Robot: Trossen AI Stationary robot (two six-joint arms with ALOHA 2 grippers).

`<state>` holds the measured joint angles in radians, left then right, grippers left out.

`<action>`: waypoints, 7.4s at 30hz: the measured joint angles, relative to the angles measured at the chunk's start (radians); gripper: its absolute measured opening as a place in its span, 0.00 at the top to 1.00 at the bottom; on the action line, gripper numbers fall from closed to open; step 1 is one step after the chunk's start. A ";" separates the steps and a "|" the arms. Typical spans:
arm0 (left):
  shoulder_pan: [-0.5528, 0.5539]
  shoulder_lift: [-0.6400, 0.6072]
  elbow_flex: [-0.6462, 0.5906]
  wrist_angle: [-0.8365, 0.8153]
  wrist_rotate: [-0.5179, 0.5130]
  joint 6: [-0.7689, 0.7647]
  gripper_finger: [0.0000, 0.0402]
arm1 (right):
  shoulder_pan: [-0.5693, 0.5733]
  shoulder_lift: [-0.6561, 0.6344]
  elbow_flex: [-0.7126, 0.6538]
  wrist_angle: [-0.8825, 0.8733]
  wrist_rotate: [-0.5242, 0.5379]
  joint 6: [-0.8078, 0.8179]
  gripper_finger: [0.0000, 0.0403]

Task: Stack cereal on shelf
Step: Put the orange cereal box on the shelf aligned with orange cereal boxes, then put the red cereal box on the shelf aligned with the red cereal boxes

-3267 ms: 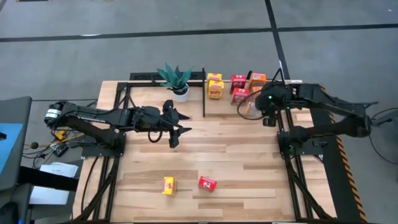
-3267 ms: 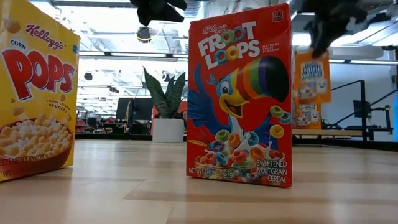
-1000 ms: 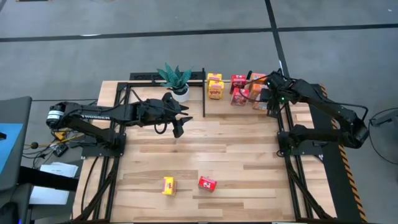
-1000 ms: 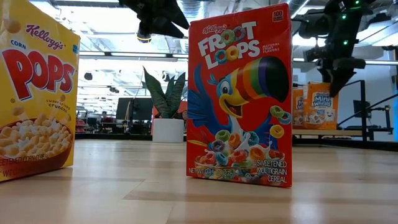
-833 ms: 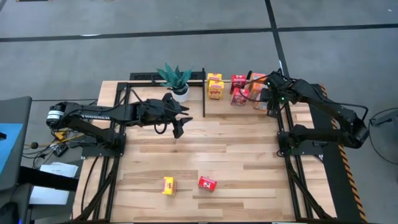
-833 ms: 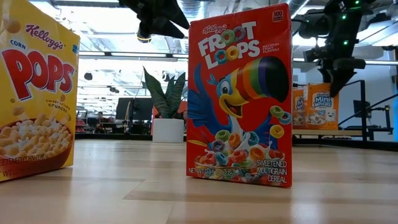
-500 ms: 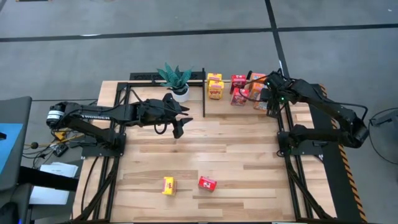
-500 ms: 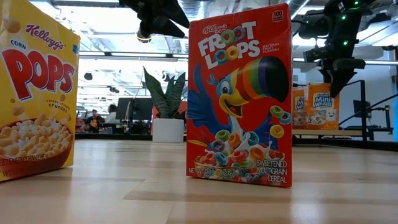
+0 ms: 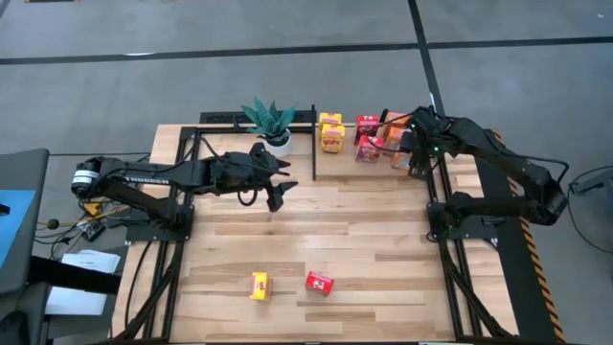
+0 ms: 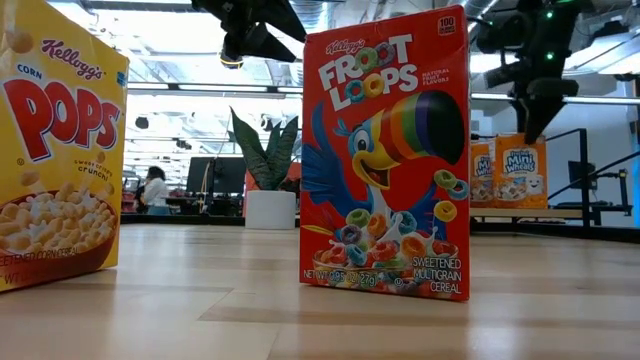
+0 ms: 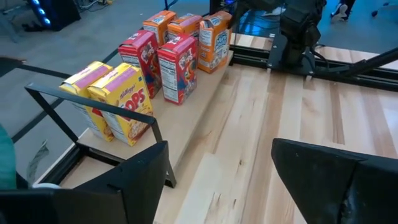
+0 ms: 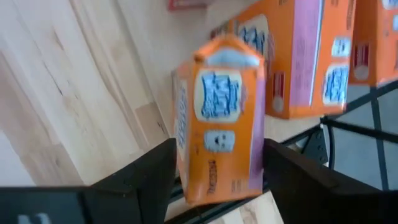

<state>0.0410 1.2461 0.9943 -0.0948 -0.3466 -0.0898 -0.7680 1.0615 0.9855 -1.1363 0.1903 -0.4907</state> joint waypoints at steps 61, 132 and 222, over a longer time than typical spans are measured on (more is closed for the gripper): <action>0.000 -0.001 0.000 -0.005 -0.026 -0.053 0.29 | 0.294 0.206 0.142 -0.392 0.441 1.384 0.96; -0.322 -0.022 0.524 -0.608 0.051 -0.160 0.29 | 1.247 0.698 0.539 0.273 -0.050 1.161 0.28; -0.624 -0.017 0.523 -0.755 -0.151 -0.266 0.29 | 1.263 1.039 0.905 0.090 0.011 1.325 0.30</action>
<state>-0.5831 1.2289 1.5169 -0.8494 -0.4980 -0.3561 0.4953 2.1010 1.8908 -1.0463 0.2014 0.8346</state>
